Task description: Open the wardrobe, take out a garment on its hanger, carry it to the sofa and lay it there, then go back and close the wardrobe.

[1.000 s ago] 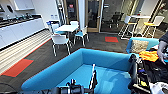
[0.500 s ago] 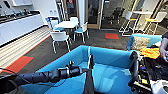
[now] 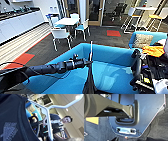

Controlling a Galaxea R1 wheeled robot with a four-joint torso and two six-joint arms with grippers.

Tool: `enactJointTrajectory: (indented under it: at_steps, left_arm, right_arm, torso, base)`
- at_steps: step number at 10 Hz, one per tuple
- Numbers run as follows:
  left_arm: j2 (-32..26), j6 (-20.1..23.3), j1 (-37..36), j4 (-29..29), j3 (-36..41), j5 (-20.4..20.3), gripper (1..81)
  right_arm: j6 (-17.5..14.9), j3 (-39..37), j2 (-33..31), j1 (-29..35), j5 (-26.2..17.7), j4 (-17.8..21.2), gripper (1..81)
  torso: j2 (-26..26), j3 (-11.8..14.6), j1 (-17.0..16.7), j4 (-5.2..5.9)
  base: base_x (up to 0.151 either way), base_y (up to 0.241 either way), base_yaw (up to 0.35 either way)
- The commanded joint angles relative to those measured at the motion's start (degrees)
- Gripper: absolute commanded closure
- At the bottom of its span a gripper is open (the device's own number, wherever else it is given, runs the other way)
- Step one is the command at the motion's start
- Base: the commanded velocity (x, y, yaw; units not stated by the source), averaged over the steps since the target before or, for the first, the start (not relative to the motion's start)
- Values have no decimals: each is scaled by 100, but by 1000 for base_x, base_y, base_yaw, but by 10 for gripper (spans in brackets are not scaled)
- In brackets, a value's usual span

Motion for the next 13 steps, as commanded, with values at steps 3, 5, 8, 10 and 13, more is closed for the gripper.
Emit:
enactJointTrajectory:
  at_steps: [3,5,8,10,13]
  left_arm:
    - [1013,-478,-1421,25,-827,-228,811]
    - [1523,-812,-1878,25,-1257,-237,811]
    - [2042,-1199,-2362,25,-1776,-245,811]
    - [2463,-1401,-2555,25,-2425,-281,811]
    - [2605,-1498,-2766,34,-3269,-272,811]
  right_arm:
    - [-14,39,51,42,-343,-49,10]
    - [-14,39,60,60,-351,-40,10]
    - [-14,39,78,95,-352,-14,10]
    - [-14,30,104,122,-378,-31,10]
    - [-6,39,130,122,-378,-40,10]
  torso:
    - [0,0,-2,133]
    - [2,-2,0,133]
    - [2,-2,0,133]
    - [2,-2,0,133]
    - [2,-5,0,133]
  base:
    - [0,0,0]
    - [0,0,0]
    - [0,0,0]
    - [0,0,0]
    - [0,0,0]
